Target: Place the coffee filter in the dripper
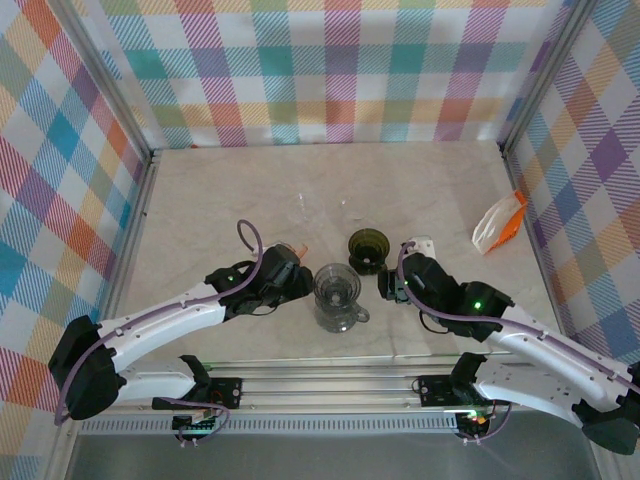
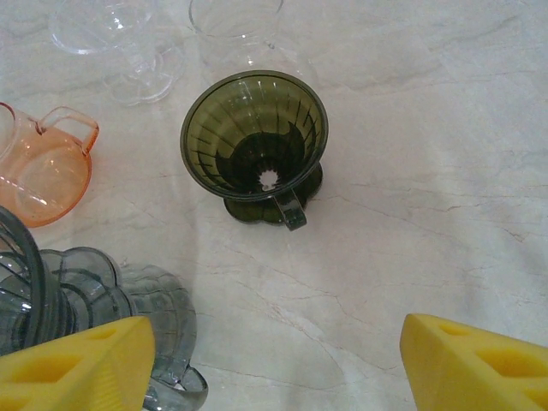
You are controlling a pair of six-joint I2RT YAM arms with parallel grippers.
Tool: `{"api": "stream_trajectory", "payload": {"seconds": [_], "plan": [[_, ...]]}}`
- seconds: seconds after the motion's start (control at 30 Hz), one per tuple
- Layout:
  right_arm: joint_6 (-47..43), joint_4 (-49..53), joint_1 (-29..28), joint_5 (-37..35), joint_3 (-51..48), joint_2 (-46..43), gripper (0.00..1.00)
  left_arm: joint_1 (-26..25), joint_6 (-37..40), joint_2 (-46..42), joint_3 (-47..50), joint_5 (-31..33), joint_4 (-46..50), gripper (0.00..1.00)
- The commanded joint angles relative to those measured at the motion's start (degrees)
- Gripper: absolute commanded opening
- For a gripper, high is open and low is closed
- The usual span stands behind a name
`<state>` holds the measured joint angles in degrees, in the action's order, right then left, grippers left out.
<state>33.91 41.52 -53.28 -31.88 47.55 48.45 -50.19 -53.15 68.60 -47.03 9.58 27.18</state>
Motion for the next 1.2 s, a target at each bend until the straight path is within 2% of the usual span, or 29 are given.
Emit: {"api": "stream_trajectory", "payload": {"seconds": [0.0, 0.17, 0.3, 0.37, 0.57, 0.8, 1.0, 1.17], "plan": [[0.98, 1.14, 0.32, 0.15, -0.43, -1.11, 0.76, -0.61, -0.79, -2.58, -1.24, 4.84, 4.31, 0.74], [1.04, 1.51, 0.82, -0.12, -0.32, -1.86, 0.76, -0.20, -1.11, -5.73, -1.33, 7.80, 7.60, 0.78], [0.01, -0.18, 3.60, 1.85, 0.58, -1.66, 0.76, 0.42, 0.80, -10.12, -1.37, 9.95, 8.88, 0.93], [-0.80, -1.10, 7.79, 4.18, 1.58, -0.74, 0.76, 0.44, 2.26, -12.77, -1.32, 10.48, 8.34, 1.00], [-3.56, -2.11, 24.46, 11.43, 5.99, 4.05, 0.75, 0.38, 5.00, -18.15, -1.02, 11.69, 8.43, 1.00], [-3.08, -2.69, 42.63, 12.66, 8.69, 11.31, 0.70, 0.41, 6.68, -21.95, 2.00, 12.16, 8.28, 1.00], [-4.03, -2.46, 52.72, 11.72, 12.65, 19.77, 0.68, 0.45, 7.96, -23.25, 4.28, 11.95, 6.88, 1.00], [-6.77, -2.28, 59.61, 11.32, 15.93, 26.01, 0.56, 0.40, 8.50, -22.79, 5.98, 11.93, 5.31, 1.00]]}}
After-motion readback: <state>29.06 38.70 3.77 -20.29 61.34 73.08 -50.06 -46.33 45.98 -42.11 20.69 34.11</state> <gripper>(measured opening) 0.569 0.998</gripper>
